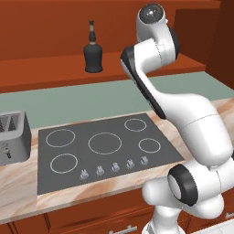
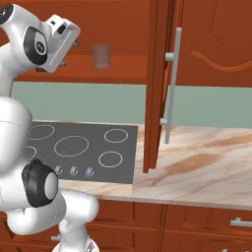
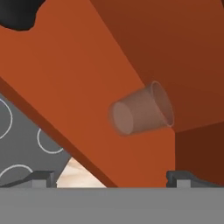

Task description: There is a bowl on the dining counter. Grab a lemon wedge from the fridge and place it in the bowl. Then get the liquor bottle and glass cup from the cabinet and place them next to the bowl.

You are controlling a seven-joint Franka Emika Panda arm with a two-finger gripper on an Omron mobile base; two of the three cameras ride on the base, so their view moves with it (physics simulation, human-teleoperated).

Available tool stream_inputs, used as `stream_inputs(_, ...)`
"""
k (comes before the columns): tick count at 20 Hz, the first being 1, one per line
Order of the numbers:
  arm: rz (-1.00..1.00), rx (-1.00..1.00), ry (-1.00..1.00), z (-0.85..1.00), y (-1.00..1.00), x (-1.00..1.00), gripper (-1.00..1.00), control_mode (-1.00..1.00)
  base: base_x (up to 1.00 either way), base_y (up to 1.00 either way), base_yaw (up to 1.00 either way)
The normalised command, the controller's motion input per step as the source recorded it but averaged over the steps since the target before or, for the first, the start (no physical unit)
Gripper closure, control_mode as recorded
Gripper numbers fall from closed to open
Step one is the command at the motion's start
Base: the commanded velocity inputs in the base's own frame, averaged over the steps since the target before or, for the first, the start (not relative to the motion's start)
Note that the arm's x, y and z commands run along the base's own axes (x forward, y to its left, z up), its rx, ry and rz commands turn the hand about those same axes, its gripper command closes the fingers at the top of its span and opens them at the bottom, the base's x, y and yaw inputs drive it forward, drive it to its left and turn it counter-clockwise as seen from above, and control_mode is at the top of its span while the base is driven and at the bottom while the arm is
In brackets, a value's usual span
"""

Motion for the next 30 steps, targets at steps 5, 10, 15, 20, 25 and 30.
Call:
stream_inputs(5, 0.00, -0.01, 0.00, 0.00, -0.10, 0.25, -1.00, -1.00, 0.00, 0.00, 0.00)
stream_inputs(10, 0.00, -0.02, 0.00, -0.08, -0.11, 0.21, -1.00, -1.00, 0.00, 0.00, 0.00)
stream_inputs(15, 0.00, -0.04, 0.00, -0.17, -0.08, 0.08, -1.00, -1.00, 0.00, 0.00, 0.00)
stream_inputs(20, 0.00, -0.04, -0.01, -0.06, -0.04, 0.09, -1.00, -1.00, 0.00, 0.00, 0.00)
stream_inputs(25, 0.00, -0.04, -0.02, 0.00, 0.00, 0.15, -1.00, -1.00, 0.00, 0.00, 0.00)
stream_inputs(30, 0.00, -0.04, 0.00, 0.00, 0.00, 0.24, -1.00, -1.00, 0.00, 0.00, 0.00)
